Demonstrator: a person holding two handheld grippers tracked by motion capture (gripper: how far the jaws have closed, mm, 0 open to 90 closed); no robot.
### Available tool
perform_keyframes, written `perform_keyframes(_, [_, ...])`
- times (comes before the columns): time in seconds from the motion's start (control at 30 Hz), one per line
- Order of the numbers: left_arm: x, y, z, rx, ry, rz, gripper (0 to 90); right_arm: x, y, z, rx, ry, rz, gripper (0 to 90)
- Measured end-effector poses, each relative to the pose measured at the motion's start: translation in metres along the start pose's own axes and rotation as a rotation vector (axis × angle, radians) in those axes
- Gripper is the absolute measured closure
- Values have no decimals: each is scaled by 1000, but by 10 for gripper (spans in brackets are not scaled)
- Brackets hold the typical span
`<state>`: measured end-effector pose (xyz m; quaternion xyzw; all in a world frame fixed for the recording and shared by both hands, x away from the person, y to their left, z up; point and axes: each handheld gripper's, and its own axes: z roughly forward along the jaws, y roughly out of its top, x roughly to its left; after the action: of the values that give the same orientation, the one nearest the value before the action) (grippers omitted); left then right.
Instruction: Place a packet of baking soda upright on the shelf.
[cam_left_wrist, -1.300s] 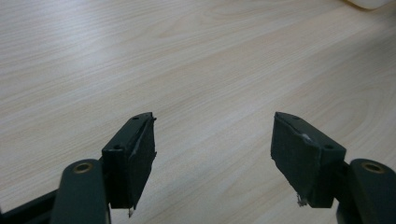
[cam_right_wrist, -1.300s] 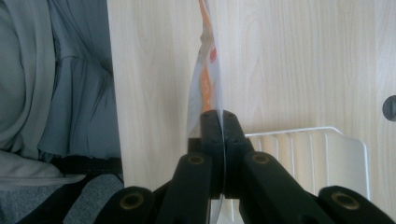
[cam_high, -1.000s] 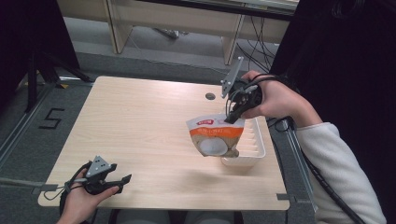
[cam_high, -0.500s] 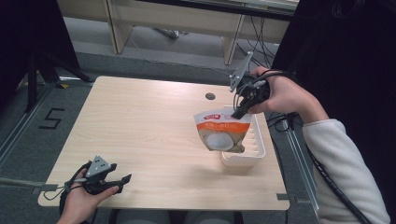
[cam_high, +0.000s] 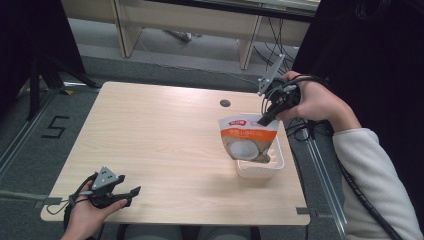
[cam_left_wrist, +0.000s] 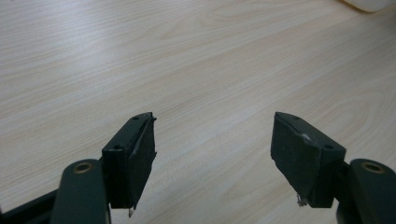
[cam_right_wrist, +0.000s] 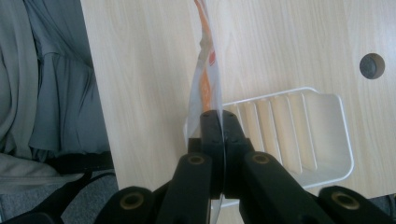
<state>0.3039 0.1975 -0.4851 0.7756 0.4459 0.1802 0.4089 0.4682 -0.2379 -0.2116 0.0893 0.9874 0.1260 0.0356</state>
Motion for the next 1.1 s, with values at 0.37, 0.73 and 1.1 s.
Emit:
perform_keyframes(0.37, [0, 0, 0, -3, 1, -6, 301, -5, -10, 1, -5, -3, 32, 900])
perform_keyframes(0.73, [0, 0, 0, -3, 0, -8, 300, -8, -18, 4, -4, 7, 63, 900])
perform_keyframes(1.1, [0, 0, 0, -3, 0, -7, 300, -13, -22, 5, 1, 6, 64, 900])
